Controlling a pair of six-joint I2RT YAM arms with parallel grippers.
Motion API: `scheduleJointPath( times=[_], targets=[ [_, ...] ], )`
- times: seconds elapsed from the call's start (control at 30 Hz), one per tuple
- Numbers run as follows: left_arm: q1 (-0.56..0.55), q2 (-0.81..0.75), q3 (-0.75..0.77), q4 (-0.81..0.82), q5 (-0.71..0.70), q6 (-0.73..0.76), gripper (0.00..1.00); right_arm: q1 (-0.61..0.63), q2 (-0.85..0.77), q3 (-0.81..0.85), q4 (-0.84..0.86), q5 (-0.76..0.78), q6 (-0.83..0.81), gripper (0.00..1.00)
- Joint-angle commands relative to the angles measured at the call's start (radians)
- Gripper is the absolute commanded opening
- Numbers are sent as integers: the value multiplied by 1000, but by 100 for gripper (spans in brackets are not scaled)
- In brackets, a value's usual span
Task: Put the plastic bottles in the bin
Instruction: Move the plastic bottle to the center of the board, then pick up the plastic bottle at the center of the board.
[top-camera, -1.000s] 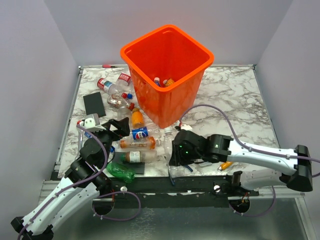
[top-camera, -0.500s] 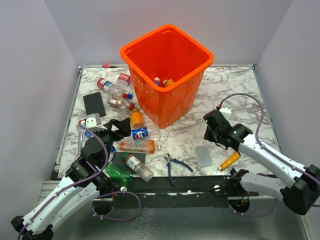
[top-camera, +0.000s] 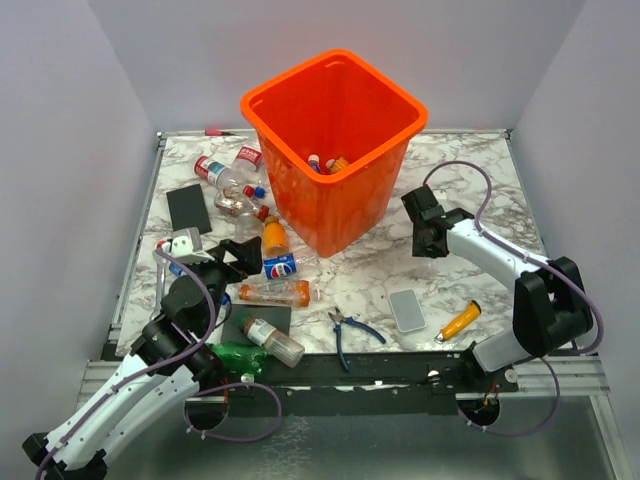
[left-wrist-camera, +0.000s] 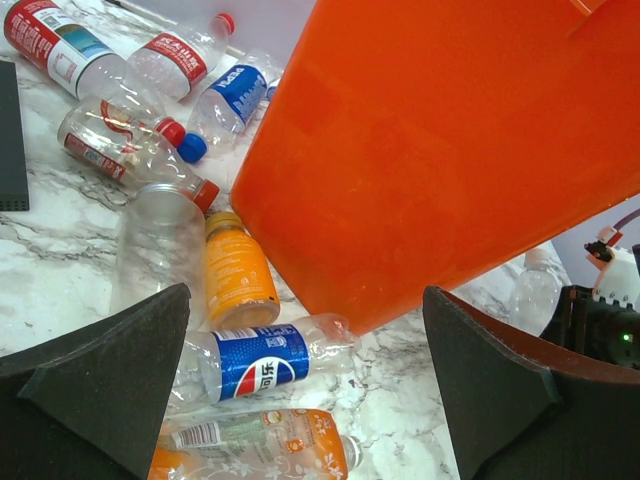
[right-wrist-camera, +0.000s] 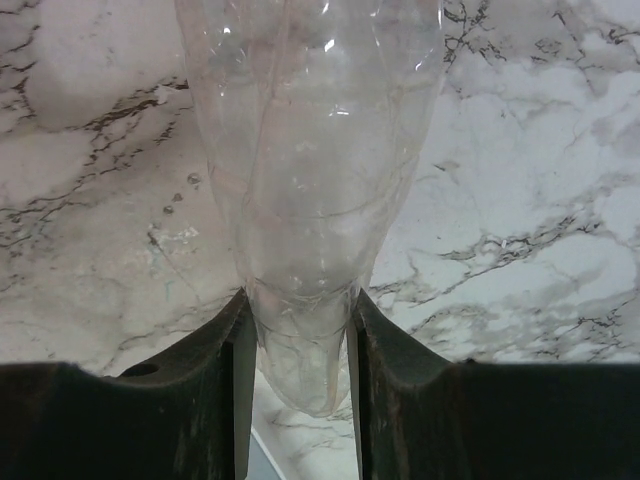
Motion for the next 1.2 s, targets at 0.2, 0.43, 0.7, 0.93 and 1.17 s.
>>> scheduleJointPath(
  times=[0.2, 0.43, 0.7, 0.93, 1.17],
  targets=[
    [1, 11, -8, 14, 40, -9, 99, -71, 42, 6, 46, -168, 25, 73],
    [0, 10, -12, 14, 42, -15, 99, -95, 42, -48, 82, -155, 68, 87],
    [0, 18, -10, 15, 47, -15, 99, -178, 60, -118, 203, -223, 128, 88],
    [0, 11, -11, 15, 45, -14, 99, -198, 76, -141, 278, -237, 164, 88],
    [1, 12, -12, 14, 43, -13, 99, -200, 54, -153, 308, -249, 148, 55]
  ],
)
